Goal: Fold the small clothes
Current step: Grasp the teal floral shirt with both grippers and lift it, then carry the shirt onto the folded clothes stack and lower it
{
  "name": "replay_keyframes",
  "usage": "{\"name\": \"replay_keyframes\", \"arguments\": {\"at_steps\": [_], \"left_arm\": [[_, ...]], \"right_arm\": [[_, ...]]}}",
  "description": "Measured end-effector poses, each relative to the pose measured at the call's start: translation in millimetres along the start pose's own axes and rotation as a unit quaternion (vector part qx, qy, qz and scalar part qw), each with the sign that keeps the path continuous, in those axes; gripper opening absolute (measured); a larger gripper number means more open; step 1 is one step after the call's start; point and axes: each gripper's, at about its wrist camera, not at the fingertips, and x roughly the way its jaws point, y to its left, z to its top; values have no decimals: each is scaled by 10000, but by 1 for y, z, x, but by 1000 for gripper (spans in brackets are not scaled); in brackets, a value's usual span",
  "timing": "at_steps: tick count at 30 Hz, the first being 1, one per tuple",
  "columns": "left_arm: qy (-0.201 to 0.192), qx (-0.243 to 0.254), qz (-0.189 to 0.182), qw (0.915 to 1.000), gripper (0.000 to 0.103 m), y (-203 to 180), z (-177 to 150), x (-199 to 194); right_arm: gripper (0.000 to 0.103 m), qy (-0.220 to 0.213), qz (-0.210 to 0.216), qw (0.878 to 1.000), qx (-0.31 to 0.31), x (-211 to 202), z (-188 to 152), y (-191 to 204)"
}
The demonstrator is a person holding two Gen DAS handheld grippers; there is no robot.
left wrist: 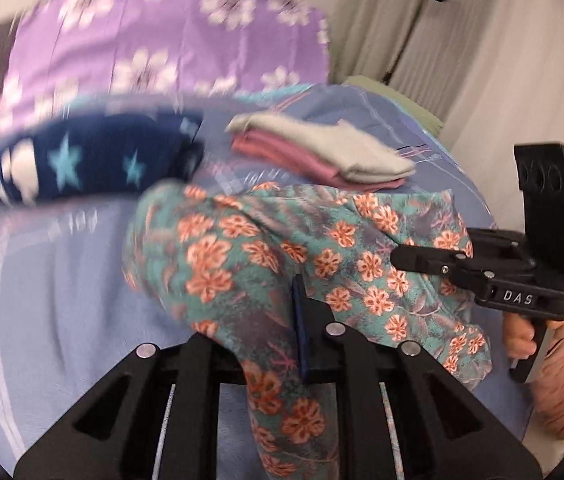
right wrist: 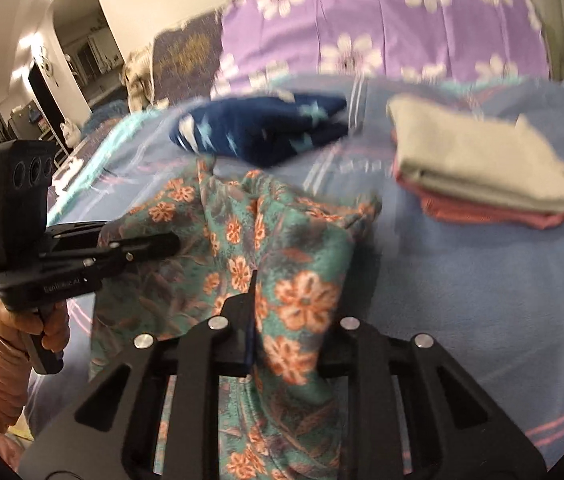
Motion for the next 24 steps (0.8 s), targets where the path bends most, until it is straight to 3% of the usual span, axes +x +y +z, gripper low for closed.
{"name": "replay_keyframes", "arguments": {"at_steps": [5, 10, 16, 24], "left_arm": [[-444, 347, -44, 9984, 13, -34, 22, -43], [-716, 588, -134, 9956, 13, -61, 45, -72], [-945, 1079, -7, 9897, 14, -104, 90, -81], [-1145, 1318, 16, 9846, 14, -138, 153, -73]], "right_arm": [[20, -712, -288, 9966, -302, -57, 4, 21], [20, -1164, -635, 9897, -537, -103, 9, 29], [19, -1538, -957, 9817, -584, -147, 28, 16], [19, -1766, -1325, 9742, -478, -183, 79, -18]]}}
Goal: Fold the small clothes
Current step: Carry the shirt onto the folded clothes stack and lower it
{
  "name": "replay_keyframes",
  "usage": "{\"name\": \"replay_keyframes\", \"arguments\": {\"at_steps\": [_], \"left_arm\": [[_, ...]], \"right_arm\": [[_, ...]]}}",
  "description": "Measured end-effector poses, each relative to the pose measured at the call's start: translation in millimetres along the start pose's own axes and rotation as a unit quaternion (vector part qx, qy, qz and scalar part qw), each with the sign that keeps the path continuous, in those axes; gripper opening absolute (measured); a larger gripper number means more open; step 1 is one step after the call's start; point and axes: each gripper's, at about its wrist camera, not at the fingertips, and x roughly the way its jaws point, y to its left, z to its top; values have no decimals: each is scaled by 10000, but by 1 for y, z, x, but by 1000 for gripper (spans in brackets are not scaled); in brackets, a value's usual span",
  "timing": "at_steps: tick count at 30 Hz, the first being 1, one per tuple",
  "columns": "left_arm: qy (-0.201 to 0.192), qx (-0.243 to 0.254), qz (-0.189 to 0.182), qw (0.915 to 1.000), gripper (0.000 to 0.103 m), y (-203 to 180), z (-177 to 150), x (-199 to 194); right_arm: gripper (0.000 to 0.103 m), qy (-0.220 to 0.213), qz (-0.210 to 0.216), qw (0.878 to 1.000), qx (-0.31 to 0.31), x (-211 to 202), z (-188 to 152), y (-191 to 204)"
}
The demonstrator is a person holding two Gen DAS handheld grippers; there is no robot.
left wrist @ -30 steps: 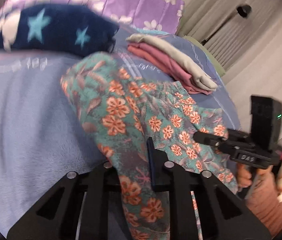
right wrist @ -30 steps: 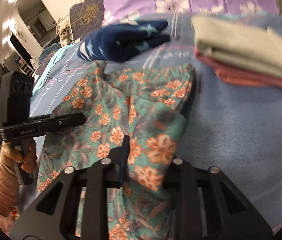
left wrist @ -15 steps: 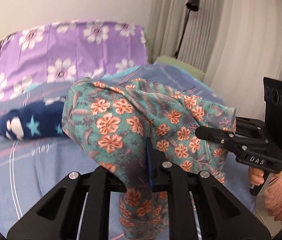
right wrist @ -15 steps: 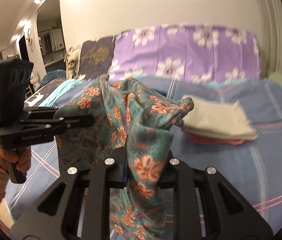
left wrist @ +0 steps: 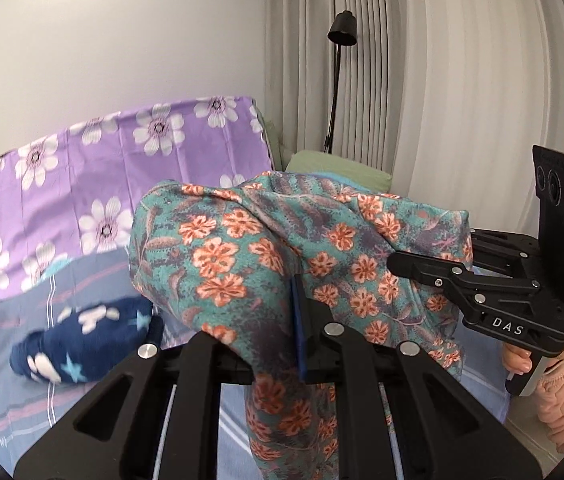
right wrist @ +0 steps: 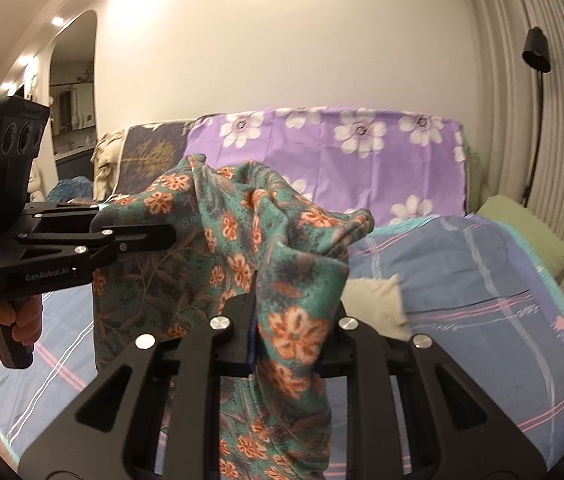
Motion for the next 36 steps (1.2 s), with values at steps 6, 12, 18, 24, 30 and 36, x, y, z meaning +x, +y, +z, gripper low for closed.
{"name": "replay_keyframes", "arguments": {"at_steps": [6, 12, 18, 24, 30, 36], "left_arm": [[-45, 213, 101, 9997, 14, -11, 45, 29], [-2, 212, 176, 9996, 14, -17, 63, 61], [202, 209, 205, 9994, 14, -18, 73, 101], [475, 247, 324, 9980, 14, -8, 78, 146], [713, 211, 478, 9961, 15, 16, 73, 191], [1394, 221, 1310, 9813, 62, 51, 43, 262]], "right_arm": [[19, -51, -237, 9997, 91, 16, 32, -36], [19, 13, -358, 9988, 338, 43, 46, -69], [19, 157, -517, 9973, 502, 79, 42, -95], [19, 340, -584, 9955, 671, 125, 38, -116], [19, 523, -622, 9941, 722, 181, 31, -129], [50, 842, -1478, 9796, 1074, 246, -2, -149]]}}
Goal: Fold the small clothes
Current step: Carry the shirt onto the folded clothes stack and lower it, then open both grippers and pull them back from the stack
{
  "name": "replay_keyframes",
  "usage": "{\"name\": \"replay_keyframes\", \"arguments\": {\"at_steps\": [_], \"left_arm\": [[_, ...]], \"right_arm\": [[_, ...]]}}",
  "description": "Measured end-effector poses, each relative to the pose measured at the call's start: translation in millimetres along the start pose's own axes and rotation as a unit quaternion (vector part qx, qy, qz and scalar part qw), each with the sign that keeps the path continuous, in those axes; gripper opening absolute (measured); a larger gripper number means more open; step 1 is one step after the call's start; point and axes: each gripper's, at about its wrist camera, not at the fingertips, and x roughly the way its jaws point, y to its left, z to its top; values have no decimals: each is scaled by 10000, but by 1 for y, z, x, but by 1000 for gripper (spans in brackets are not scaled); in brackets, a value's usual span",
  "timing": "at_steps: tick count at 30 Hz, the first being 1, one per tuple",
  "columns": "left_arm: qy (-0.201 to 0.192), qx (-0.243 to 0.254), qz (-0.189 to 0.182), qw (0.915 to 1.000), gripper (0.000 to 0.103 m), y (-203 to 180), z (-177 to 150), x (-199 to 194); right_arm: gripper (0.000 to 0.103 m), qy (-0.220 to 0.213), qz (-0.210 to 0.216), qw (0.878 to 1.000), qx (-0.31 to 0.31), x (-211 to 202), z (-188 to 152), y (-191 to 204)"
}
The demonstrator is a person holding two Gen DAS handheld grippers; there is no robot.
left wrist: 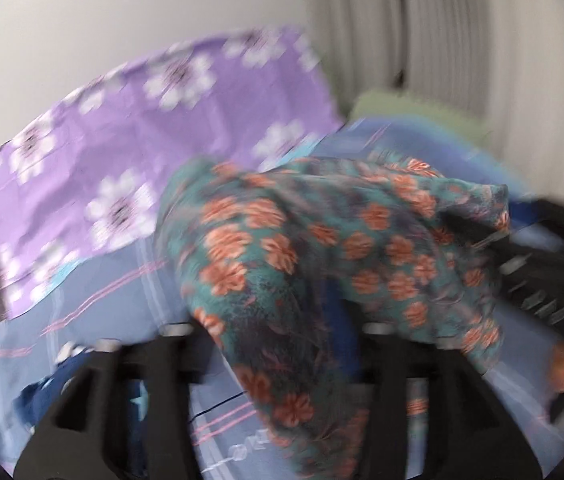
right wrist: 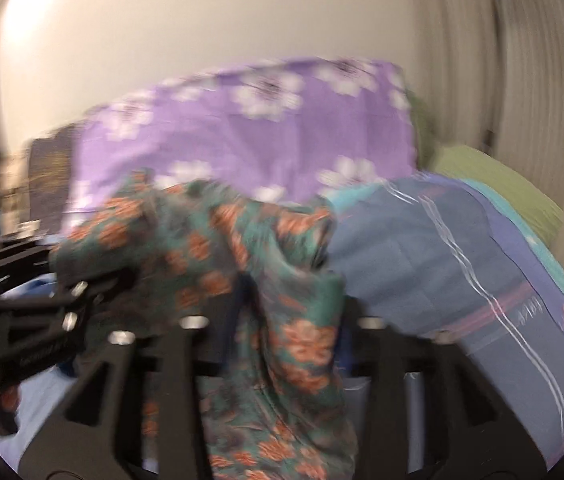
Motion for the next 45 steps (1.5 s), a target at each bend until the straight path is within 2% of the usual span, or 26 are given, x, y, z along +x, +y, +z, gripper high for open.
{"name": "replay_keyframes", "arguments": {"at_steps": [1, 2, 4, 5, 6, 8, 9, 11, 14, 15, 18, 19, 22, 24, 26, 28, 30, 32, 35, 40, 45], "left_arm": [[174, 116, 179, 9996, 63, -1, -11, 16], [280, 235, 190, 9992, 63, -3, -21, 25], [426, 414, 19, 9982, 63, -7, -40, 37], [523, 525, -41, 9972, 63, -11, -52, 45], [586, 598, -64, 9965, 63, -14, -62, 49], [513, 608, -71, 9968, 71, -21, -83, 57], [450, 538, -88, 9975, 73, -23, -88, 58], [378, 145, -261, 9988, 73, -20, -97, 59], [404, -526, -539, 9963, 75, -6, -105, 62], [429, -652, -518, 9956, 81, -4, -106, 62], [418, -734, -211, 9962, 99, -6, -105, 56], [392, -745, -143, 9963, 101, -6, -107, 50], [420, -879, -361, 9946, 101, 0, -111, 26], [372, -976, -486, 9933, 101, 7, -115, 4], [157, -975, -567, 9935, 102, 11, -121, -26], [-130, -884, -495, 9948, 102, 10, -130, -61], [-349, -811, -427, 9952, 102, 7, -135, -88], [-518, -777, -404, 9948, 102, 3, -142, -110], [-737, -691, -399, 9941, 102, -6, -156, -147], [-925, -527, -375, 9936, 102, -22, -178, -190], [-1026, -172, -305, 9941, 102, -43, -194, -231]], "right_arm": [[45, 139, 8, 9999, 62, 9, -9, -2], [32, 255, 126, 9995, 113, 15, -20, -4], [17, 487, 377, 9981, 33, 24, -45, -2], [15, 572, 379, 9976, -58, 27, -56, -1], [15, 725, 322, 9967, -198, 33, -68, 3], [14, 1179, 71, 9917, -515, 53, -99, 10], [14, 1200, -55, 9906, -651, 59, -113, 12], [15, 923, -368, 9904, -965, 54, -128, 21], [15, 885, -593, 9897, -952, 54, -131, 28], [15, 900, -603, 9903, -870, 54, -130, 28], [15, 898, -665, 9901, -848, 49, -130, 27], [15, 902, -668, 9901, -844, 50, -128, 26], [16, 924, -712, 9893, -871, 37, -126, 26], [21, 583, -953, 9882, -1047, -3, -127, 35], [42, 77, -858, 9904, -1084, -50, -132, 45], [48, -229, -725, 9924, -970, -101, -138, 51], [54, -341, -594, 9945, -797, -138, -146, 56], [68, -355, -530, 9956, -684, -166, -154, 60], [82, -372, -575, 9964, -495, -204, -167, 64], [87, -190, -507, 9982, -256, -239, -180, 70], [91, -202, -525, 9982, -217, -272, -197, 73]]}}
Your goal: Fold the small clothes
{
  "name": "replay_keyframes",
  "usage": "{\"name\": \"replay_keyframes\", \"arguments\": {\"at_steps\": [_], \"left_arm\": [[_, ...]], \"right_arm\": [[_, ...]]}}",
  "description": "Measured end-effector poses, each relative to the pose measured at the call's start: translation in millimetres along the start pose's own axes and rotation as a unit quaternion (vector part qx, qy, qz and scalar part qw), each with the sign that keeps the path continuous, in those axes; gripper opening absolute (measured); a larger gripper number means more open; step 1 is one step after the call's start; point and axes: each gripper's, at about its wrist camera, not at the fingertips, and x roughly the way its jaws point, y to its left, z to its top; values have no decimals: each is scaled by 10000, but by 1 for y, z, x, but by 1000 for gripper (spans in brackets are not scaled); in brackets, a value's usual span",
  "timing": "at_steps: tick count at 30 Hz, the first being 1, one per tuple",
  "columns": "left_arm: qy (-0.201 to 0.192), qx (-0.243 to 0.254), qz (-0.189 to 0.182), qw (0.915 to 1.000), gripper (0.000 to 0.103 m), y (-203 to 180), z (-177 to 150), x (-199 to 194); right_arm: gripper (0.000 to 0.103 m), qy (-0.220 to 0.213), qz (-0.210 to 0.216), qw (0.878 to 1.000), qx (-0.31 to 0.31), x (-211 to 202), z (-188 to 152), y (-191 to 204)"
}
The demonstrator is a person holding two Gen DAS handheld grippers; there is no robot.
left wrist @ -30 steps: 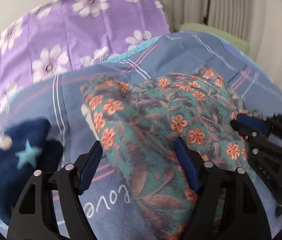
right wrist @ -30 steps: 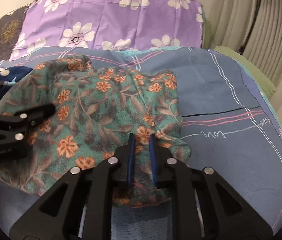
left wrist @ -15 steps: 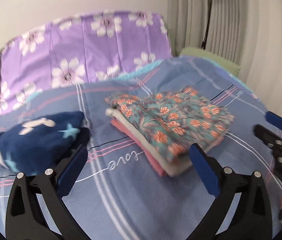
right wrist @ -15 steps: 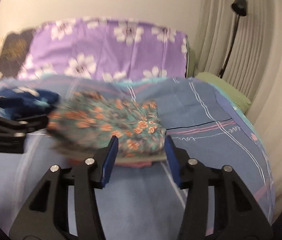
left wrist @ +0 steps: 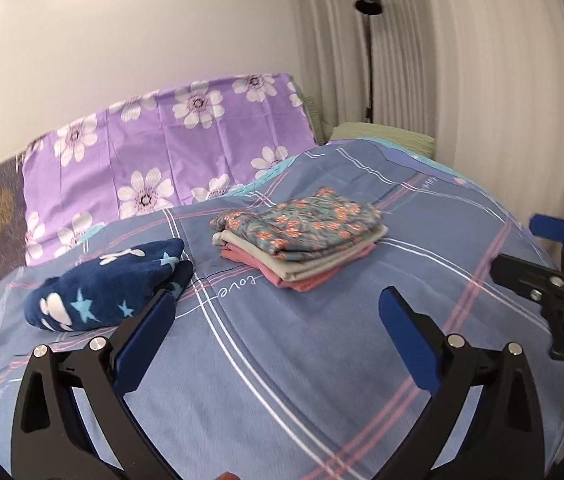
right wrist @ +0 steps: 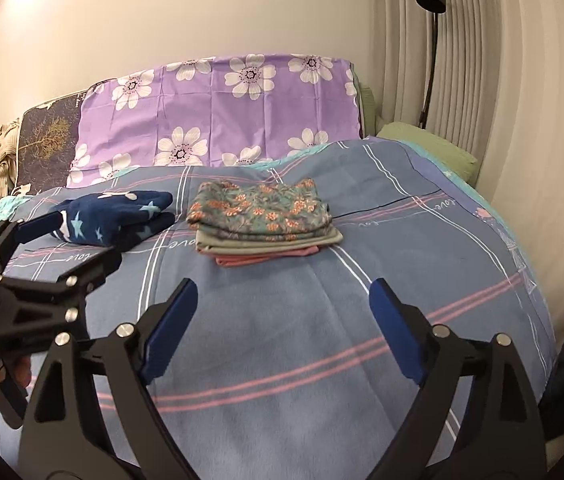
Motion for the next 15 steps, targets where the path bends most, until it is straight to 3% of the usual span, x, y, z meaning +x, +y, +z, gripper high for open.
{"name": "replay_keyframes", "arguments": {"at_steps": [6, 15], "left_arm": [[-215, 184, -3, 9996, 102, -20, -15, -48], [16, -258, -240, 9994, 102, -20, -31, -74]], "right_arm": [[94, 25, -107, 9999, 21, -23, -17, -9], [98, 14, -187, 9997, 141, -39, -29, -22]]}}
